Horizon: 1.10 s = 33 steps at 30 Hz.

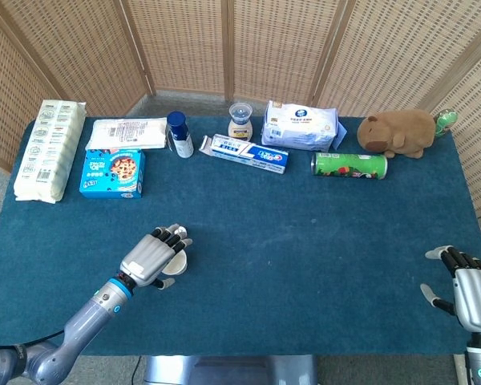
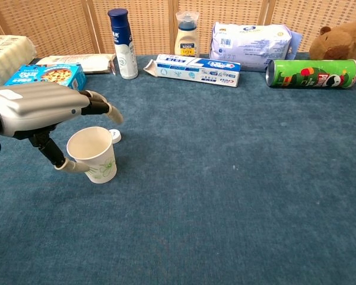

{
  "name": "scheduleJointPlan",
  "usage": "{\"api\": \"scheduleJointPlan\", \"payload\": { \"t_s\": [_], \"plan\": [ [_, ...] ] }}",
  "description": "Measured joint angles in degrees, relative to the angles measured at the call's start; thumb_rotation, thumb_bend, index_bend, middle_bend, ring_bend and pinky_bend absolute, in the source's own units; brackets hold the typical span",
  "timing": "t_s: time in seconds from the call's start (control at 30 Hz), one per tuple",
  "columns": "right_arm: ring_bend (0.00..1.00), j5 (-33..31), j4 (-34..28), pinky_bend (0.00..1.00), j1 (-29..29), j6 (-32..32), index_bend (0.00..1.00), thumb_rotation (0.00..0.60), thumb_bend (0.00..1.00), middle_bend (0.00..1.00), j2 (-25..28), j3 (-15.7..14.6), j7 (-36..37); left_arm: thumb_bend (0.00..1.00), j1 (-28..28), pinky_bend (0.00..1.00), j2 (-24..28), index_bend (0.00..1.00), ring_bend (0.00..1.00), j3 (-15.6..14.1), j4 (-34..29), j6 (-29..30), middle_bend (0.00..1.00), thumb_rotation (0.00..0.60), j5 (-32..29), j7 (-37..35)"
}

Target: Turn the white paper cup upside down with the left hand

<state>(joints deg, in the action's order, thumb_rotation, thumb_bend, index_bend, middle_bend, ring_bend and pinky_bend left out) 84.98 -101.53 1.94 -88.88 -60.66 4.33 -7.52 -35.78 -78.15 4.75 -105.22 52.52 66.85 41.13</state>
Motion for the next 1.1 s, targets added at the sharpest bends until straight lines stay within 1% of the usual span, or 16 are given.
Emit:
{"api": "scheduleJointPlan", "payload": {
  "t_s": [0.23, 0.37, 0.7, 0.77, 0.83, 1.0, 1.1],
  "plan": [
    [0.40, 0.0, 0.2, 0.42, -0.2, -0.1, 0.35, 0.600, 0.25, 0.35, -0.1, 0.1, 0.7, 0.26, -1.2, 0.15, -0.7, 0.19, 0.00, -1.3, 0.1, 0.4, 0.12, 0.381, -3.9, 1.0],
    [0.40, 0.1, 0.4, 0.42, -0.3, -0.3, 0.35, 0.600, 0.25, 0.35, -0.1, 0.2, 1.1, 0.27, -1.4, 0.15, -1.3, 0.19, 0.00, -1.9, 0.3, 1.9, 0.12, 0.380, -4.7, 1.6],
    [0.41, 0.3, 1.1, 0.43, -0.9, -0.9, 0.36, 0.600, 0.25, 0.36, -0.5, 0.0, 1.9, 0.29, -1.8, 0.15, -3.1, 0.30, 0.00, -2.8, 1.4, 4.3, 0.12, 0.393, -5.7, 0.6],
    [0.41, 0.2, 1.3, 0.43, -1.0, -1.1, 0.37, 0.600, 0.25, 0.36, -0.7, 0.1, 2.3, 0.29, -1.8, 0.15, -3.3, 0.35, 0.00, -2.8, 1.6, 4.4, 0.12, 0.393, -5.7, 0.1],
    [0.41, -0.1, 1.5, 0.43, -1.1, -0.9, 0.37, 0.600, 0.25, 0.36, -0.8, 0.1, 2.6, 0.29, -1.9, 0.12, -3.6, 0.38, 0.00, -2.5, 1.8, 4.4, 0.12, 0.390, -6.1, -1.2],
    [0.41, 0.1, 1.4, 0.43, -1.1, -0.6, 0.37, 0.600, 0.25, 0.36, -0.7, 0.0, 2.2, 0.29, -2.1, 0.10, -3.8, 0.38, 0.00, -1.4, 2.0, 3.8, 0.12, 0.383, -7.0, -5.3],
    [0.41, 0.4, 1.5, 0.43, -1.0, -0.8, 0.37, 0.600, 0.25, 0.36, -1.0, 0.0, 2.2, 0.29, -2.1, 0.06, -3.6, 0.38, 0.00, -0.5, 1.8, 3.6, 0.12, 0.384, -7.4, -8.2]
  ]
}}
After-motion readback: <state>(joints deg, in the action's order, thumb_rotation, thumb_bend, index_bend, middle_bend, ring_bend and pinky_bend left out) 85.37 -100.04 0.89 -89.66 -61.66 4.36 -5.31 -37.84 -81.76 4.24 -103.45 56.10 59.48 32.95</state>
